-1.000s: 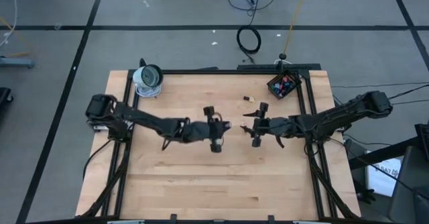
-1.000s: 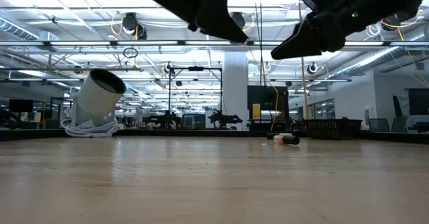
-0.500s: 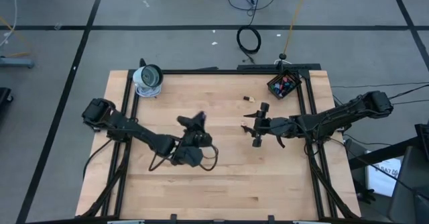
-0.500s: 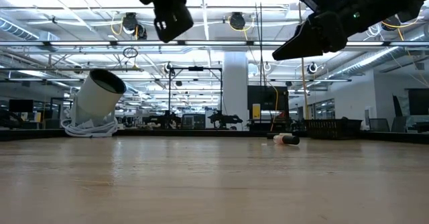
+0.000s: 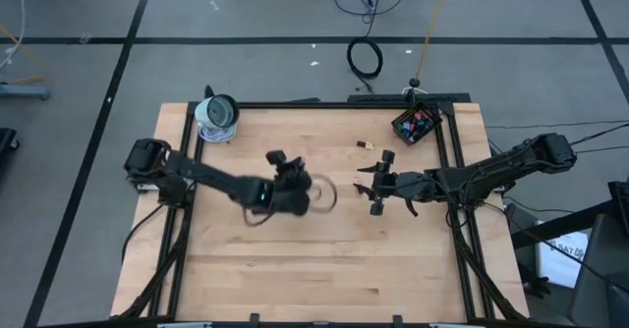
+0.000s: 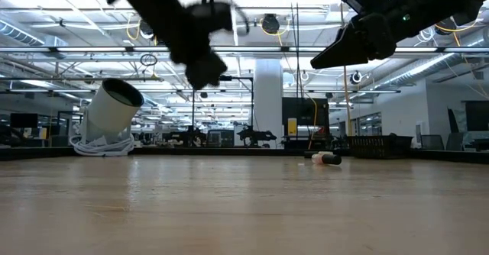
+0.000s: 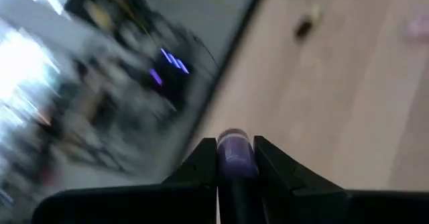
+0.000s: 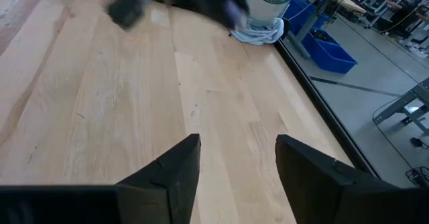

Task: Pick & Place Nail Polish
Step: Put the purple nail polish into the black bin

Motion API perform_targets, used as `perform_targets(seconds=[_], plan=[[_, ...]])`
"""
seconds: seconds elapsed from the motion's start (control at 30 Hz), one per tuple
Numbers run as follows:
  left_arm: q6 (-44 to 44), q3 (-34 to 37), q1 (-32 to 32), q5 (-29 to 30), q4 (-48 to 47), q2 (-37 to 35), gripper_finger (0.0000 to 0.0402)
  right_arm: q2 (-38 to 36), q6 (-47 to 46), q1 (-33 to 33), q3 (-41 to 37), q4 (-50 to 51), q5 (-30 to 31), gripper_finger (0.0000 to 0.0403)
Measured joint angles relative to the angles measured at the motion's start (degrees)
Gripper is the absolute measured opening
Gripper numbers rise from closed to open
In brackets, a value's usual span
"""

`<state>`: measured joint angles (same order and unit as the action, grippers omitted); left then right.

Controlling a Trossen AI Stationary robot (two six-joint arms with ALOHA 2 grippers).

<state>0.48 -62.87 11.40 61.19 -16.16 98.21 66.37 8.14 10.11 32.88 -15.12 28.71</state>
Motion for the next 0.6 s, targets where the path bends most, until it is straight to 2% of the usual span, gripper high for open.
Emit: perform_targets(seconds=[0.07,0.13,0.2,0.37,0.5,0.6], plan=[[-8.0,1.3,-3.4,-6.8,-2.9,0.0,0.0052,0.0,0.0,0.0,0.0,0.0,0.0,0.0181],[-11.7,3.4,-6.3,-14.5,-1.3,0.0,0.0052,0.0,0.2,0.0,0.0,0.0,0.0,0.0181],[-12.0,6.0,-8.5,-23.2,3.3,0.0,0.0052,0.0,0.3,0.0,0.0,0.0,0.0,0.018],[-14.3,13.4,-13.2,-49.6,16.7,0.0,0.0052,0.0,0.4,0.0,0.0,0.0,0.0,0.018],[-19.7,16.0,-14.4,-65.0,23.3,0.0,0.0052,0.0,0.4,0.0,0.0,0.0,0.0,0.018],[-20.4,17.3,-14.2,-75.1,31.5,0.0,0.0052,0.0,0.4,0.0,0.0,0.0,0.0,0.0179]])
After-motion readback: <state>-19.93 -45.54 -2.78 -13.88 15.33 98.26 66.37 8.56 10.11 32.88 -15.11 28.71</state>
